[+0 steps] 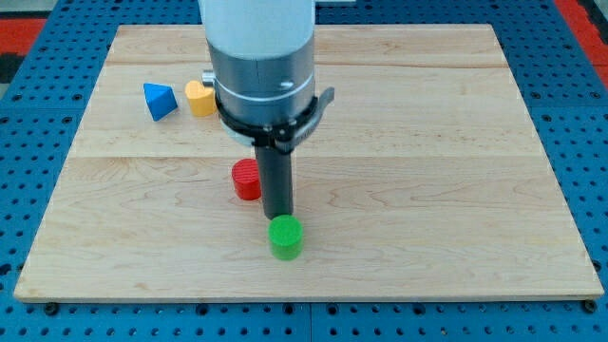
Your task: Move the red circle to the left of the green circle
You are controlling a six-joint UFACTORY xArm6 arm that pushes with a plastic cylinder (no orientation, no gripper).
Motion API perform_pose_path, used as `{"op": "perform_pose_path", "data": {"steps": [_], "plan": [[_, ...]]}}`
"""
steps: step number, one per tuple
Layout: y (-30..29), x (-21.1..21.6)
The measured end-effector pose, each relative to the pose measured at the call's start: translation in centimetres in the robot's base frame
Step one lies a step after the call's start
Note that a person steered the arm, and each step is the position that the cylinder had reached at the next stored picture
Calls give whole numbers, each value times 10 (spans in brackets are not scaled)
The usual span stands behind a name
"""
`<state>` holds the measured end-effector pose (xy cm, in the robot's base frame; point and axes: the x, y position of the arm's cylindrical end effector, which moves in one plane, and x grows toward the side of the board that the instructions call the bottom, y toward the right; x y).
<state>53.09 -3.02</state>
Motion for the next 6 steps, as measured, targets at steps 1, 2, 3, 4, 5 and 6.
{"op": "perform_pose_path", "data": {"steps": [1,2,3,4,5,6], "plan": [[1,-5],[24,-36],[-3,-81],[-44,-92],[-42,-65],[-47,-41]]}}
